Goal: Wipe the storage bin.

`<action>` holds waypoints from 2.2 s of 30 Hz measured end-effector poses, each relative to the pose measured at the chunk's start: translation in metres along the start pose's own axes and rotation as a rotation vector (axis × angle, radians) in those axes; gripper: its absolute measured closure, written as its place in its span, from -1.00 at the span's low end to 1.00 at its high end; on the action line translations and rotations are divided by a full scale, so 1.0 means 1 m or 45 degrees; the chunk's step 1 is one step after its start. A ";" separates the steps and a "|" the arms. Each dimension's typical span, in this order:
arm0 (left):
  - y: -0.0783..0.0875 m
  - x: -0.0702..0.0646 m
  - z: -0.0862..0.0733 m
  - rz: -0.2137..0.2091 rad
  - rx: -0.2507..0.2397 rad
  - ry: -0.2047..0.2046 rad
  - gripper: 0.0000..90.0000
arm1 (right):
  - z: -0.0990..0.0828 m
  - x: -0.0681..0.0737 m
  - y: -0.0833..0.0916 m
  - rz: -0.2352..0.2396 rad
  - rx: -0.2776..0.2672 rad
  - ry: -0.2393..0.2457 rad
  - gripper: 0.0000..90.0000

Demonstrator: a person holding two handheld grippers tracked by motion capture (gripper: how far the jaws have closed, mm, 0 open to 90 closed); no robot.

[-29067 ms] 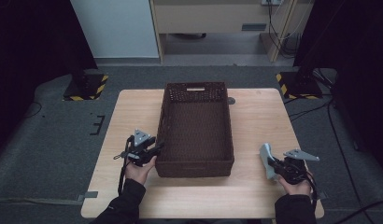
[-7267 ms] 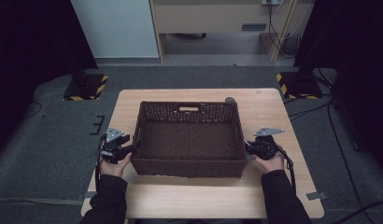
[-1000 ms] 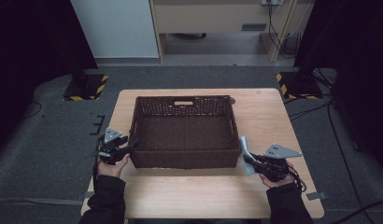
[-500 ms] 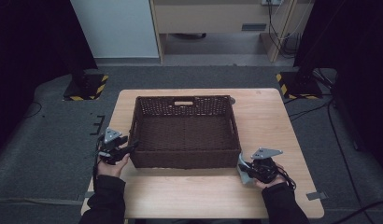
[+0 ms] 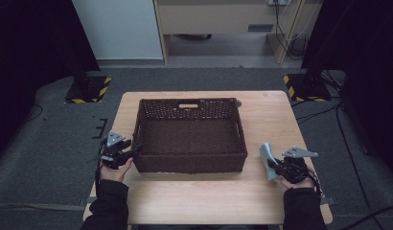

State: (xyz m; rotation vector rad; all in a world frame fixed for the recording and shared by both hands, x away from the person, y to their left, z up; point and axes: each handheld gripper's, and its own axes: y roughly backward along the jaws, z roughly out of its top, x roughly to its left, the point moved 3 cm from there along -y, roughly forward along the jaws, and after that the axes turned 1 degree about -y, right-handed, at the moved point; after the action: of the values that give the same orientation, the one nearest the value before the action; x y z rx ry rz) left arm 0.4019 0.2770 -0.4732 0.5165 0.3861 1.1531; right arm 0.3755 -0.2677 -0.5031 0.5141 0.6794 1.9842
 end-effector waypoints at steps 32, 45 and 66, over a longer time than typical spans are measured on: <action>0.000 0.000 0.003 -0.052 0.026 0.007 0.52 | 0.013 -0.019 0.013 -0.253 -0.115 -0.024 -0.02; -0.001 -0.002 0.005 -0.023 0.024 -0.007 0.61 | 0.061 0.019 0.008 -0.021 -0.256 -0.009 0.18; -0.006 0.000 0.006 -0.044 -0.004 0.038 0.52 | 0.094 0.051 -0.048 0.093 -0.223 0.048 0.46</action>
State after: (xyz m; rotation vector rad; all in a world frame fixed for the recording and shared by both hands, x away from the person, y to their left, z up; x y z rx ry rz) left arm 0.4094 0.2740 -0.4715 0.4888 0.4177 1.1287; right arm 0.4398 -0.1798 -0.4590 0.4015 0.5096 2.1034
